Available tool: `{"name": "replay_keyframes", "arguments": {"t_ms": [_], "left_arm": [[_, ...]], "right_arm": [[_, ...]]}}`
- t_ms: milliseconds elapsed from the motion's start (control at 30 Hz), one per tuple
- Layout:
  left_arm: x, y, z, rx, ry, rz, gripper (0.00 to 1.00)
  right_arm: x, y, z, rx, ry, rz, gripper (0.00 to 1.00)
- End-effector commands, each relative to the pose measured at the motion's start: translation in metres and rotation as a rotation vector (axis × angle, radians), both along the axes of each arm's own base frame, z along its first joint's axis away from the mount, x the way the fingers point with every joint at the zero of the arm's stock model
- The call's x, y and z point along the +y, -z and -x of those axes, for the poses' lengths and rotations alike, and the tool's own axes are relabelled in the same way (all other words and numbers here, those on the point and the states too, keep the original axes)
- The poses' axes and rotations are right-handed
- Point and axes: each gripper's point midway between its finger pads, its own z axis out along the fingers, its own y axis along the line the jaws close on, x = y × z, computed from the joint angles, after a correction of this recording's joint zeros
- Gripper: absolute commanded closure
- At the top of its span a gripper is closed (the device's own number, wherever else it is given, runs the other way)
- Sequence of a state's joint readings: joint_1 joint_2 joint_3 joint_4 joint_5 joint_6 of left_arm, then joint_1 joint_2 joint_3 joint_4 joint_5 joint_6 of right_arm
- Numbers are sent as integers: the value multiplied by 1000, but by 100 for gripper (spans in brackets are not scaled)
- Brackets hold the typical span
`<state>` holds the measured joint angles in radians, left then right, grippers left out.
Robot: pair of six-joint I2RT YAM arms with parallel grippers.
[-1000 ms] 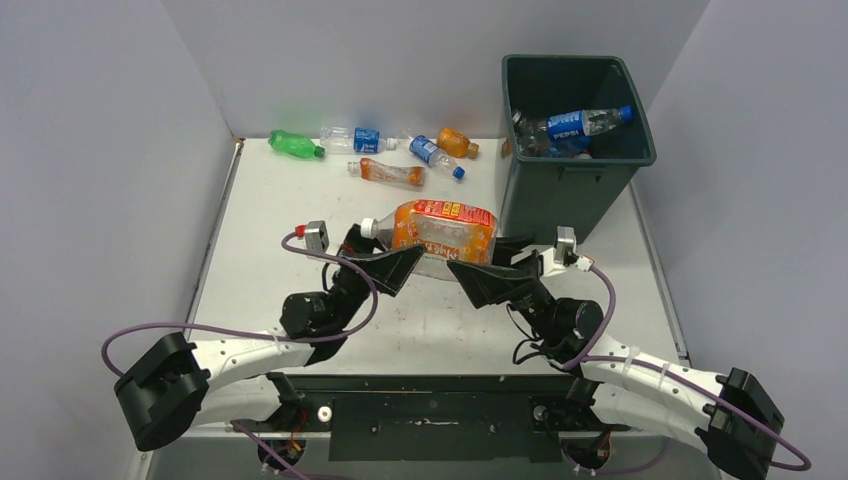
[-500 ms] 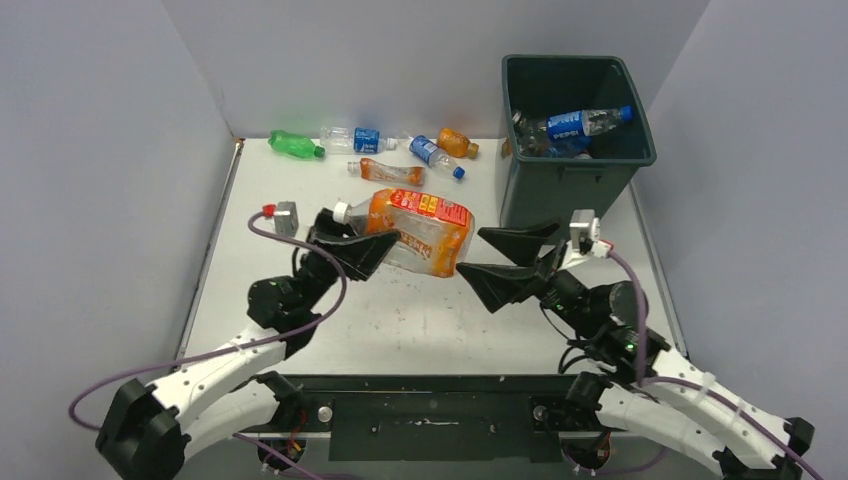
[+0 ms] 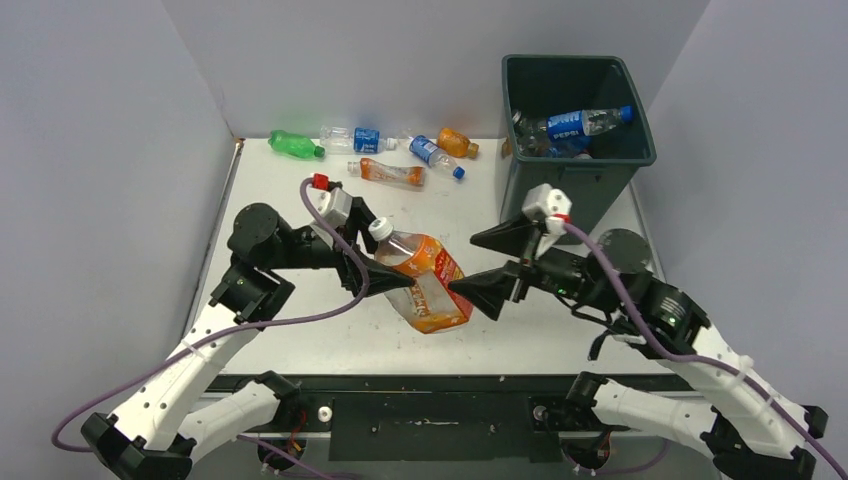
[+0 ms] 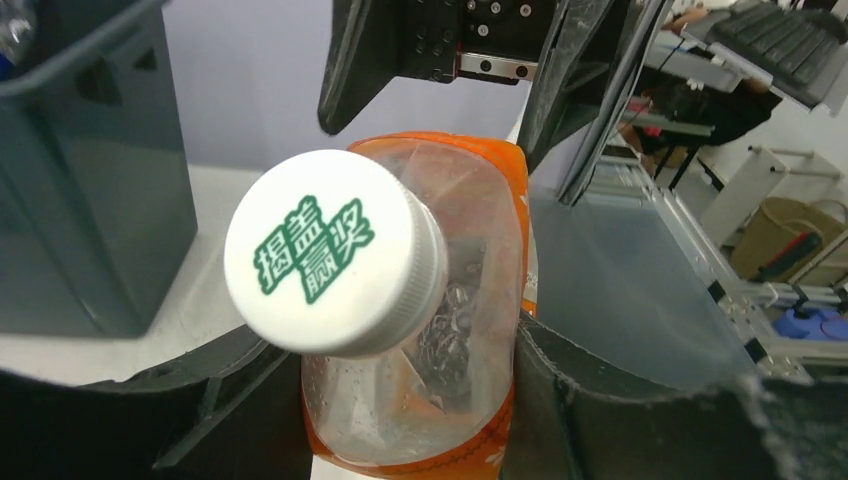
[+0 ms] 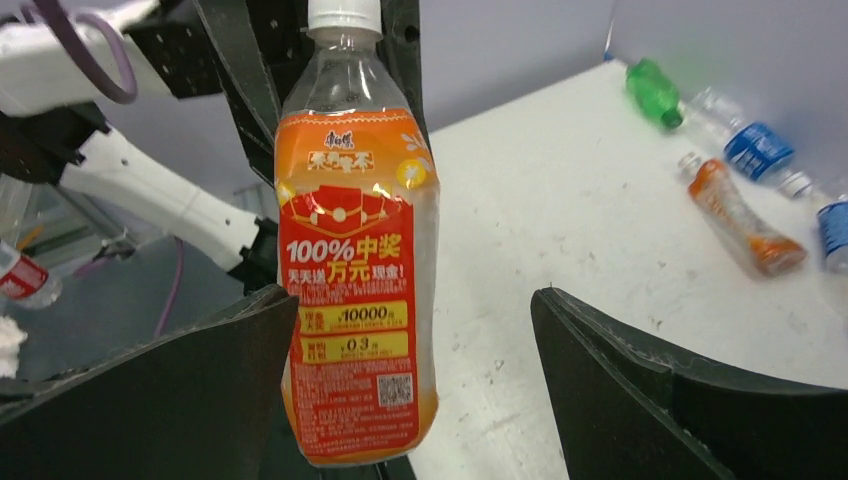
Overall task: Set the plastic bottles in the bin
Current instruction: Place the plastic bottle in the trash bin.
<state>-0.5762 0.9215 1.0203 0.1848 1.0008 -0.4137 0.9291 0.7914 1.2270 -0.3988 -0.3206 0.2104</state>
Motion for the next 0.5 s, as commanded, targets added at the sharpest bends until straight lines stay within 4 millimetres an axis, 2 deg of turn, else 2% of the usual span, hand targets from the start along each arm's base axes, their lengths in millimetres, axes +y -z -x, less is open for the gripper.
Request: {"name": "replay_keyframes", "arguments": {"t_ms": [0,167,300,467], "left_arm": [[1,14,10,-65,66,-64,76],[-2,15,14,-86,85,-15,79],[-2,14,13,-105,72,-3,83],[-3,8,15,-129,66,20,83]], "right_arm": [[19,32,6,64,-108,131,10],[32,50,-1,105,-117,157,10],[40,54,0,131,-143,145,10],[53,75,-5,200,-161,183,3]]}}
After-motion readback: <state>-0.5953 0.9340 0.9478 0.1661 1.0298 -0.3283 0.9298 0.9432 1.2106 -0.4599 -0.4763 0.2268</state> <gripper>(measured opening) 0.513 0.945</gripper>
